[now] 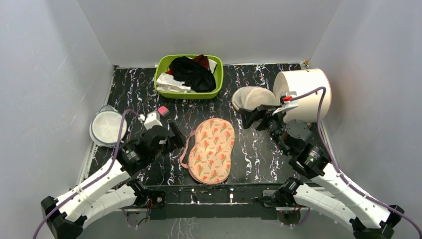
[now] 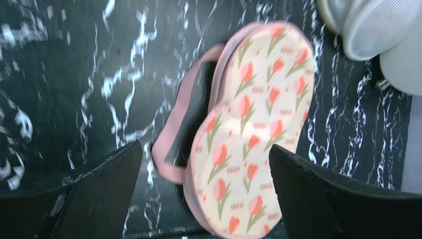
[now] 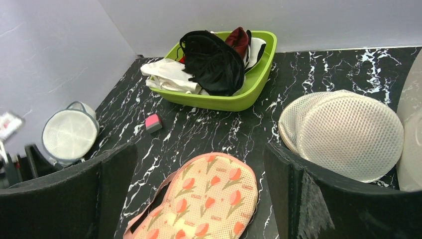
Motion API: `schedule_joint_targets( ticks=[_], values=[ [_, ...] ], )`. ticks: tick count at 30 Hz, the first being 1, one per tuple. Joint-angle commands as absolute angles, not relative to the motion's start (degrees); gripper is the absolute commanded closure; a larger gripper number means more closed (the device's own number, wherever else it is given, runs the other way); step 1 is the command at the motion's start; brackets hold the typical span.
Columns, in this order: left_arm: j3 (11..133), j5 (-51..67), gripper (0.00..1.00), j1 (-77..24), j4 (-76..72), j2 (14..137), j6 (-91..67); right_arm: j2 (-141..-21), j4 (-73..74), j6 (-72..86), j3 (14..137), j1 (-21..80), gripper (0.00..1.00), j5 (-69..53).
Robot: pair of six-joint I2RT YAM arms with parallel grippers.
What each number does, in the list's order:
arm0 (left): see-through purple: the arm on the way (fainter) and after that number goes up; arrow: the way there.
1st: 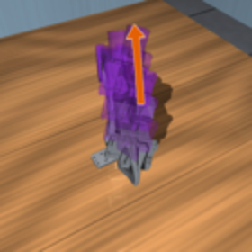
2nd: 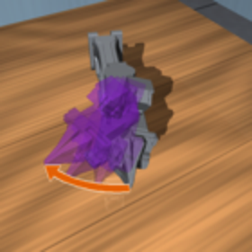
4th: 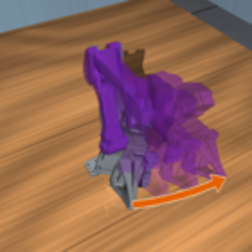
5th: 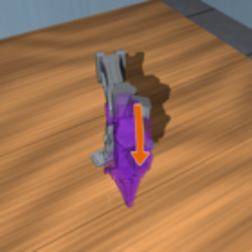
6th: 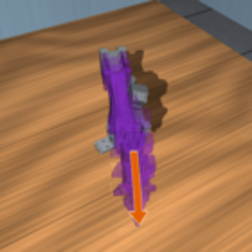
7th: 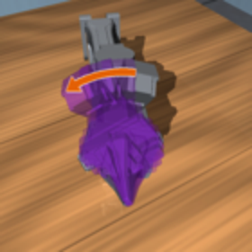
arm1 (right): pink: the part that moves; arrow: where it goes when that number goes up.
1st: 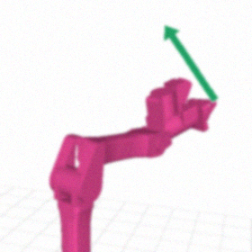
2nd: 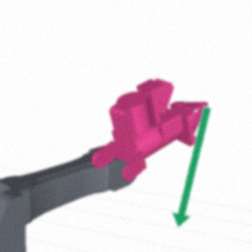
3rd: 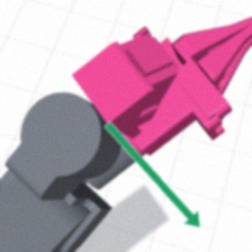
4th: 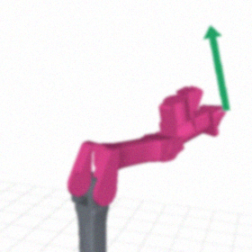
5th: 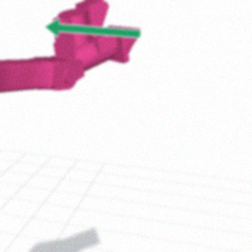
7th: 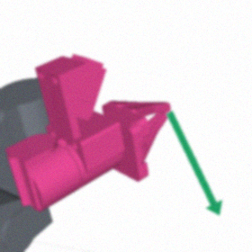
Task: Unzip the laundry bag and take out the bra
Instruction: Close the laundry bag at the center of the board, then reset both arms
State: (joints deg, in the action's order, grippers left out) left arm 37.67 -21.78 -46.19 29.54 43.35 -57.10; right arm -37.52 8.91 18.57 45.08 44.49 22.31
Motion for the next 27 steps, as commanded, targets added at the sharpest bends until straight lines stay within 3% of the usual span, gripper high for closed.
schedule_joint_targets(
  ticks=[1, 11, 18, 27],
  values=[
    [49.3, -27.0, 0.02, -41.8, 28.0, 51.1, -39.8, -39.5, 8.7, 19.5, 47.2, 44.3, 0.02, 20.5],
    [69.3, -9.2, 0.02, -22.2, 19.0, 63.9, -25.2, -44.5, 14.3, 19.0, 53.5, 44.3, 0.02, 19.8],
    [91.5, -7.9, 0.02, -21.8, 18.2, 65.0, -15.2, -49.5, 24.6, 19.0, 66.6, 44.3, 0.02, 24.3],
    [87.2, -7.6, 0.02, -21.8, 11.8, 54.4, -15.8, -51.3, 31.6, 18.0, 78.1, 44.3, 0.02, 24.8]
  ],
)
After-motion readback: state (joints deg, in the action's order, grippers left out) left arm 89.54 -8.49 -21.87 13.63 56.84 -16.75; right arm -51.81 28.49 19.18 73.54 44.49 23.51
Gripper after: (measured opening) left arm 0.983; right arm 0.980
